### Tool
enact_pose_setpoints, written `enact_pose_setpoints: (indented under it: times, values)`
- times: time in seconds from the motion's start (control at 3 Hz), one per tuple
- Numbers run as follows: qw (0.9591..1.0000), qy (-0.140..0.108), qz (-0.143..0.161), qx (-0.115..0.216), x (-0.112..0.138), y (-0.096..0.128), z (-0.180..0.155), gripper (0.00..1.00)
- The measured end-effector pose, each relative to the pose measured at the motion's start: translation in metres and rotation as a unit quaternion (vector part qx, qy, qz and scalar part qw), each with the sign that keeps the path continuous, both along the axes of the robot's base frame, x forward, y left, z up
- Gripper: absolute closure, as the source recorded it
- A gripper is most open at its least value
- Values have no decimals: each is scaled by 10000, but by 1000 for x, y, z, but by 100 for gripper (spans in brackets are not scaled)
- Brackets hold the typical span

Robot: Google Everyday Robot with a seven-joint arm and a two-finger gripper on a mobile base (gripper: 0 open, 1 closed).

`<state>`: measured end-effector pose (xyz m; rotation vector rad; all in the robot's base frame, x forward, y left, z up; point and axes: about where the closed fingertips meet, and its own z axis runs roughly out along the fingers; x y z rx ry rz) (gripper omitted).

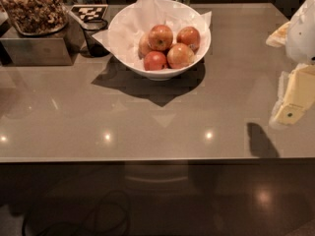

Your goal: Pick apple from white bowl

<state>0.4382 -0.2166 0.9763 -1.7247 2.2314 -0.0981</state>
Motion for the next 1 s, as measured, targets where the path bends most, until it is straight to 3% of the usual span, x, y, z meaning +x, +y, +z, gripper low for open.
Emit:
enact_pose_setpoints:
  times: [0.33,0.67,1.0]
  values:
    - [10000,-35,14,20,1,1,2,0]
    - [9986,-291,286,335,22,15,23,0]
    - [9901,-613,777,992,59,40,56,0]
